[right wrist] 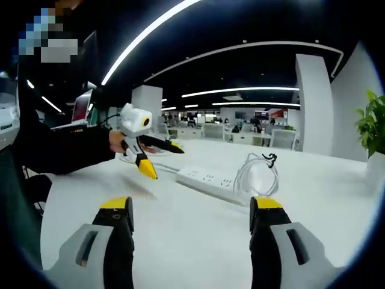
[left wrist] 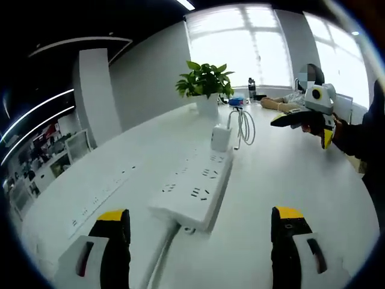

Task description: Straighten the power strip on the desk, plug the charger into it

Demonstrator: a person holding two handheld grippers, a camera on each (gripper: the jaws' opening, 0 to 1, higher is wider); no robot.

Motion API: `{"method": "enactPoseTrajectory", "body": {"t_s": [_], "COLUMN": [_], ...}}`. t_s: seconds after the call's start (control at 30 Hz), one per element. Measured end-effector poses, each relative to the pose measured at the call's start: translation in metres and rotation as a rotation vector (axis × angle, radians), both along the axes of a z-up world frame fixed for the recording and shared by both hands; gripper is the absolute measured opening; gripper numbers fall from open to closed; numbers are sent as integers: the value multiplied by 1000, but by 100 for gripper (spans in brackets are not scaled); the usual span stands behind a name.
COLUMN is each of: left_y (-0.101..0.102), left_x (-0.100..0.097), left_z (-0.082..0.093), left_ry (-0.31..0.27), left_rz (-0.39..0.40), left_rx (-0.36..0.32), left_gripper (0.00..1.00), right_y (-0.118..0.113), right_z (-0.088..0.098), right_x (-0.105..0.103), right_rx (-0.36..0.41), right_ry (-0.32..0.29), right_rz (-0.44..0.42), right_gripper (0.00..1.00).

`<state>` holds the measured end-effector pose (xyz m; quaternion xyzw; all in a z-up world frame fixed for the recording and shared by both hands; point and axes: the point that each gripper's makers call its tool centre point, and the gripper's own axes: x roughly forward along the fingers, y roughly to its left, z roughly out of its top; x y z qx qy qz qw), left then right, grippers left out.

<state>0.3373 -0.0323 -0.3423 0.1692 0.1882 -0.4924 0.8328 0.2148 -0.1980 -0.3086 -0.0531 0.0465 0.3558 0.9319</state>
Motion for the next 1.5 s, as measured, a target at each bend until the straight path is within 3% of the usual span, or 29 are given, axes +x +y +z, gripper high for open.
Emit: {"method": "enactPoseTrajectory", "body": {"t_s": [0.5, 0.8, 1.5], "left_y": [-6, -10, -28], "left_x": [3, 5, 19], "left_z": [-11, -9, -7], "left_ry": [34, 28, 76], "left_rz": [-27, -50, -94], "left_rx": [27, 55, 33], "left_gripper": [99, 99, 99], "right_y": [-6, -9, -15], "right_z": [-4, -6, -6], "right_x": [-3, -4, -4], "right_rx": [-6, -19, 4], "right_ry": [6, -1, 5], "right_rz": [-12, -14, -21], "right_gripper": [78, 77, 77]}}
